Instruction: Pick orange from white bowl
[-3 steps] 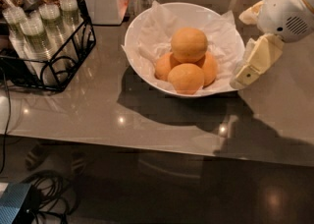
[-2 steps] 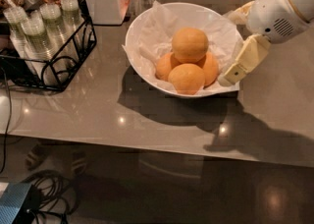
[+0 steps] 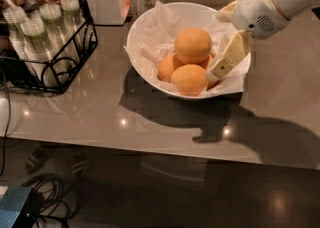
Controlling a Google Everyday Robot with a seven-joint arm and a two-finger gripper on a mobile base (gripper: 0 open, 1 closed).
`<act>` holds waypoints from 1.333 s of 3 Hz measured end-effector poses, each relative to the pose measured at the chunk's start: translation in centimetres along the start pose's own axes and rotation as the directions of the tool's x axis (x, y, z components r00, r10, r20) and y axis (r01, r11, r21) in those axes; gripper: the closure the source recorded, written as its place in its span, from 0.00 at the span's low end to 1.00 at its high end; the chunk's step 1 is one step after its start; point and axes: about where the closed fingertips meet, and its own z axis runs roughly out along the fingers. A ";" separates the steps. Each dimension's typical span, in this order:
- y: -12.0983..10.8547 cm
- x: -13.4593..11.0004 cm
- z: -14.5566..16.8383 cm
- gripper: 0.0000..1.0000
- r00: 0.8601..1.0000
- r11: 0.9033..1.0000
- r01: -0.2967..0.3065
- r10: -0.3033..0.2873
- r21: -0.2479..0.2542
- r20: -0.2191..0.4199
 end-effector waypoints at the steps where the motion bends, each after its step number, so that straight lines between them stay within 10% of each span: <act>1: 0.0 0.2 -0.1 0.00 1.000 1.000 -0.008 0.008 0.013 0.007; 4: -1.7 -2.5 7.2 0.00 0.995 0.992 0.037 -0.025 -0.123 0.097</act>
Offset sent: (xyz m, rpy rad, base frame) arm 0.0265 0.0192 -0.0302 0.1134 -0.0033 0.0370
